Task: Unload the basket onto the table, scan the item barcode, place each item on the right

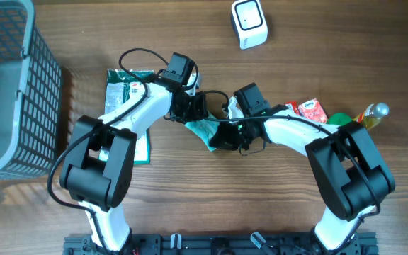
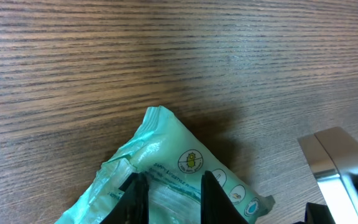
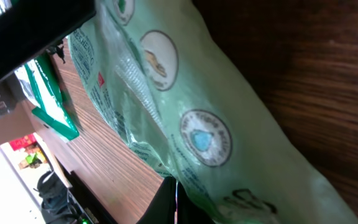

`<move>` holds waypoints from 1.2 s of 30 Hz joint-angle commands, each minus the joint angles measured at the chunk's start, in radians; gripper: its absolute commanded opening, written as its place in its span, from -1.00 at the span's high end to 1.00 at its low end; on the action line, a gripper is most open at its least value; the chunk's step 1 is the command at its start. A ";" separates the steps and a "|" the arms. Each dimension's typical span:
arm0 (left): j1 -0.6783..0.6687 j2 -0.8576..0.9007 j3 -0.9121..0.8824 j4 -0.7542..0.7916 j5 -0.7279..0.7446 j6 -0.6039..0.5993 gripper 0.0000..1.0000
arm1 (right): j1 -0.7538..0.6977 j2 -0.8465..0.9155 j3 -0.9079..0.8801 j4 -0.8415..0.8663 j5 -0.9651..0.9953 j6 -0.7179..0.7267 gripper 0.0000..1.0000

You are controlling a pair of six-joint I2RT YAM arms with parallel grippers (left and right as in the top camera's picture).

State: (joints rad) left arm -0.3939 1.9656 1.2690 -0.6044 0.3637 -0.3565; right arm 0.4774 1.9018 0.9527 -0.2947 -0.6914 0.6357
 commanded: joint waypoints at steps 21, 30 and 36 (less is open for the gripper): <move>0.106 -0.191 0.029 -0.061 0.037 -0.044 0.67 | -0.072 -0.166 -0.016 -0.127 -0.030 -0.211 0.91; 0.011 -0.122 -0.111 -0.079 -0.024 -0.044 0.92 | -0.072 -0.156 -0.016 0.121 0.170 -0.141 0.91; 0.011 -0.116 -0.138 -0.038 -0.024 -0.045 0.83 | -0.072 -0.156 -0.018 0.110 0.296 -0.113 0.91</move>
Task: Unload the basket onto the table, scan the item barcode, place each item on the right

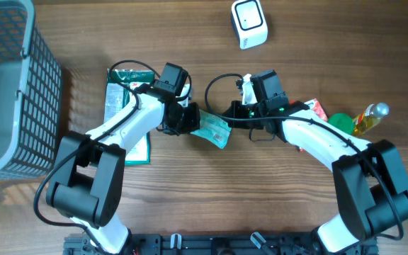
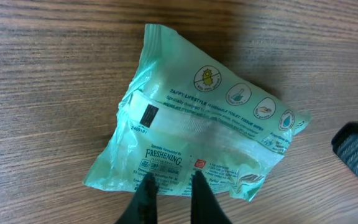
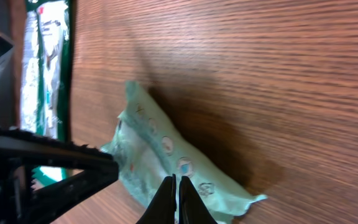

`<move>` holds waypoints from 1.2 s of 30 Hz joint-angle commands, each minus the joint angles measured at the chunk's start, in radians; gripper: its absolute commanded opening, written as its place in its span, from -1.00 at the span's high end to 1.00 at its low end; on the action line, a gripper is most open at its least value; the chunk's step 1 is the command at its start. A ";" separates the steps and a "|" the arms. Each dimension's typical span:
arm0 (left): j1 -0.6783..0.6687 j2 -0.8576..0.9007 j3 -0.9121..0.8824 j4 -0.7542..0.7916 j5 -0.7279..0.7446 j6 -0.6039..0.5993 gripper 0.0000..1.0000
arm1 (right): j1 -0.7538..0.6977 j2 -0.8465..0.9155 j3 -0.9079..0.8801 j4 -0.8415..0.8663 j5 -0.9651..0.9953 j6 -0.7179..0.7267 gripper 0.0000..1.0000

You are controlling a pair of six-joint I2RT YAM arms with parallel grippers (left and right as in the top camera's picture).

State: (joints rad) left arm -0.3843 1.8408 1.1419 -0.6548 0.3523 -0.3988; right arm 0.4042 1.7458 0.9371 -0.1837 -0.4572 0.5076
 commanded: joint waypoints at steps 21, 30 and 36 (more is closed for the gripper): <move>0.000 0.140 -0.011 0.017 -0.028 -0.027 0.92 | -0.002 0.158 0.000 0.022 0.121 0.068 0.92; 0.000 0.140 -0.011 0.023 -0.032 -0.028 0.92 | -0.019 -0.113 0.002 -0.074 -0.094 -0.066 0.91; 0.000 0.140 -0.011 0.023 -0.032 -0.028 0.92 | 0.016 0.028 -0.010 -0.093 -0.094 -0.056 0.91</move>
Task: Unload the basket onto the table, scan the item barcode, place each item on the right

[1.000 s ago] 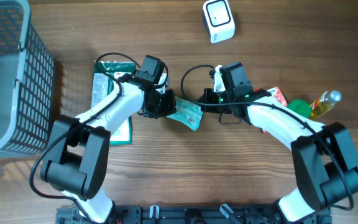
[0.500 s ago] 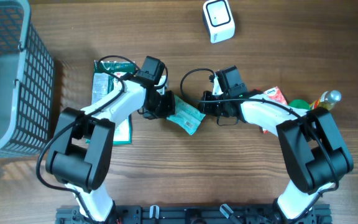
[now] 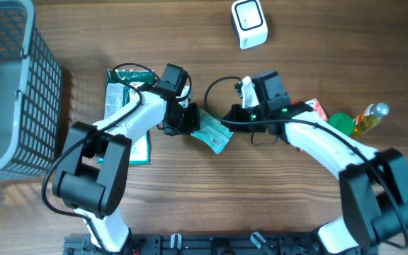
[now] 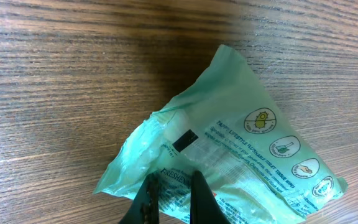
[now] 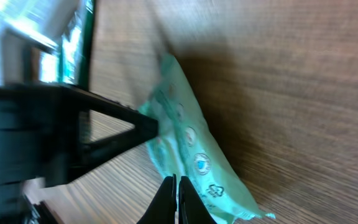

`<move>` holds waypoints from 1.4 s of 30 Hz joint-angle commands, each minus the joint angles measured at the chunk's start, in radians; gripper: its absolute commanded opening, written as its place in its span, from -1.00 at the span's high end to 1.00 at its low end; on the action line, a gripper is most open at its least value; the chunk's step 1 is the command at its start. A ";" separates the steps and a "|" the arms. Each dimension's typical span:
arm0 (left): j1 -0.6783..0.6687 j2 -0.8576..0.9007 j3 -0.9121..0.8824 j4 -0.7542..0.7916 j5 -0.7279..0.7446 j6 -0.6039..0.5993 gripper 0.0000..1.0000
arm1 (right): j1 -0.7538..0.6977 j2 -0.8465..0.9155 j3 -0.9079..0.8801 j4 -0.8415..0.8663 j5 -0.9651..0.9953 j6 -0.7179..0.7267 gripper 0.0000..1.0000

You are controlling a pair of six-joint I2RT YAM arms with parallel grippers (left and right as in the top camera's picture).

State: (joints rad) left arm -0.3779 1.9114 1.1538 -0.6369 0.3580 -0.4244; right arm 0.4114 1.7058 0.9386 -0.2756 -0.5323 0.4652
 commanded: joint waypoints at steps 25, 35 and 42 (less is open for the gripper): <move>-0.003 -0.082 0.023 -0.172 -0.132 -0.021 0.85 | 0.000 0.224 -0.011 0.001 0.114 0.140 0.65; -0.130 -0.082 -0.011 -0.111 -0.132 -0.072 0.65 | 0.000 0.045 0.078 -0.084 0.222 -0.013 0.33; -0.128 -0.082 -0.062 0.018 -0.222 -0.108 0.59 | 0.001 0.109 0.031 -0.084 0.213 0.069 0.32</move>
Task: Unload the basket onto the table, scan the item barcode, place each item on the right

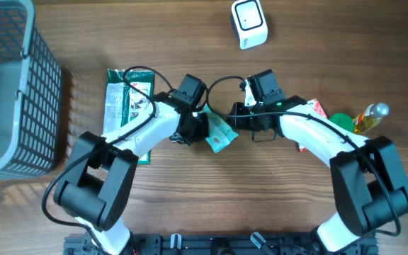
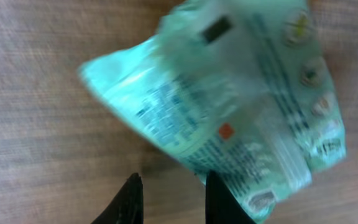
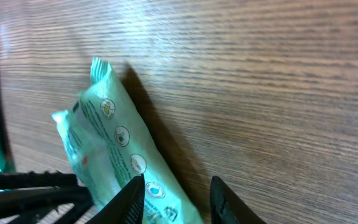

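The pale green wipes packet [image 1: 220, 134] lies on the wooden table between my two grippers, its printed side with a small dark barcode patch up [image 2: 229, 93]. My left gripper [image 1: 198, 128] stands open at the packet's left edge; in its wrist view bare wood shows between the fingers [image 2: 132, 199], and the right finger touches the packet's rim. My right gripper [image 1: 236, 117] is open too, with the packet's end [image 3: 117, 149] reaching in between its fingers [image 3: 225, 199]. The white scanner [image 1: 248, 23] sits at the far edge of the table.
A grey mesh basket [image 1: 6, 85] stands at the far left. A dark green packet [image 1: 122, 99] lies under my left arm. A red carton [image 1: 310, 110], a green item [image 1: 340, 120] and a yellow bottle [image 1: 370, 117] sit at the right.
Both grippers have opened; the left one has let go of the green packet. The left gripper and the packet sit slightly further right, and the packet has turned.
First both grippers were close together at the green packet at mid-table. Then the left gripper was shut on the packet's edge while the right, shut and empty, stood apart from it. Now both are open with the packet lying between them.
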`<move>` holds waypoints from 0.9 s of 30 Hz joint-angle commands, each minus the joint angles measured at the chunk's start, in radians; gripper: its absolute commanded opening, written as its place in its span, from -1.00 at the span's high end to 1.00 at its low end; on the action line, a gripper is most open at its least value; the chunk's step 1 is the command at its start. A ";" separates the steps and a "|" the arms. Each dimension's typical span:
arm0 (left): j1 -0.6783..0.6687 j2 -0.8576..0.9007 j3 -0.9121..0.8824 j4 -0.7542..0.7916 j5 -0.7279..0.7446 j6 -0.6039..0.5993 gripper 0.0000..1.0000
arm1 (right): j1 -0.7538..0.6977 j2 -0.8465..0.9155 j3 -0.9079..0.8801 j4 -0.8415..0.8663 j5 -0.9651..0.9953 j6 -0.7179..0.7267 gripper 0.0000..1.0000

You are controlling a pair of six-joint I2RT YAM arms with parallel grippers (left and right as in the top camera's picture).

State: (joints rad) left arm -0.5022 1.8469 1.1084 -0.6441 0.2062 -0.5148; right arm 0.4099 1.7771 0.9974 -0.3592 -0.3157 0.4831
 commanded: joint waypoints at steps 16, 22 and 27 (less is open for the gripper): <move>0.118 -0.024 0.164 0.037 0.077 0.058 0.45 | 0.077 0.039 -0.057 -0.165 -0.157 0.040 0.31; 0.144 0.023 0.168 0.073 0.197 0.127 0.27 | 0.035 0.024 -0.052 -0.165 -0.240 -0.055 0.33; 0.136 0.139 0.168 0.065 0.248 0.146 0.45 | -0.072 0.013 -0.049 -0.165 -0.269 -0.097 0.28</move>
State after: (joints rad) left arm -0.3565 1.9285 1.2701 -0.5762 0.4007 -0.3965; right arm 0.3664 1.7988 0.9493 -0.5262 -0.5549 0.4164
